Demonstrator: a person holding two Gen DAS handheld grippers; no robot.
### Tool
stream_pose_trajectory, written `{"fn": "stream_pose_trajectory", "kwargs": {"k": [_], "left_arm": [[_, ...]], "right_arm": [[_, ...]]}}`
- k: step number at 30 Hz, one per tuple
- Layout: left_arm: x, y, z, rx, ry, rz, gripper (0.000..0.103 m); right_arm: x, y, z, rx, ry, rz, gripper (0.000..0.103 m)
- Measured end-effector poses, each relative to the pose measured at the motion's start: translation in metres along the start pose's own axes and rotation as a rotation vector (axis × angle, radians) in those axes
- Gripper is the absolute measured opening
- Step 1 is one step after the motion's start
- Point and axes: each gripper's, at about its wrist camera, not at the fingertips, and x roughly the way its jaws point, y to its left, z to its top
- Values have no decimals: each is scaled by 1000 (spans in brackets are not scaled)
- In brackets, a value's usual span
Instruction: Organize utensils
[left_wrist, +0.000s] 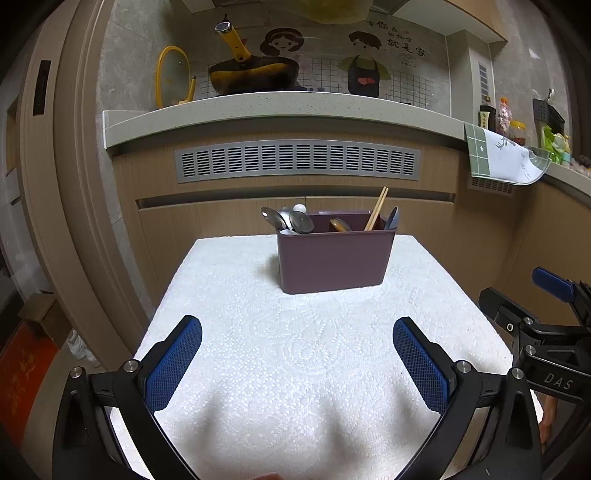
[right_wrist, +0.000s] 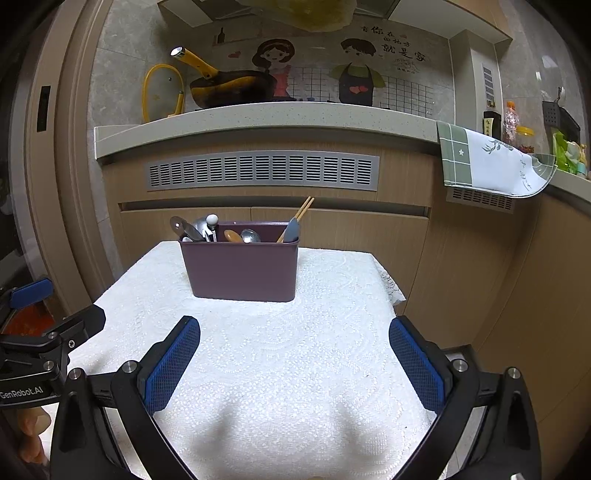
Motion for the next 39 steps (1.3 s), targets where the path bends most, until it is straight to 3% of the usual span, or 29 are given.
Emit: {"fn": "stream_pose_trajectory", "kwargs": {"k": [39], "left_arm": [[2,1,-2,-2,19,6,103]], "right_arm": [[-2,-2,4,1,-4,9,102]]}}
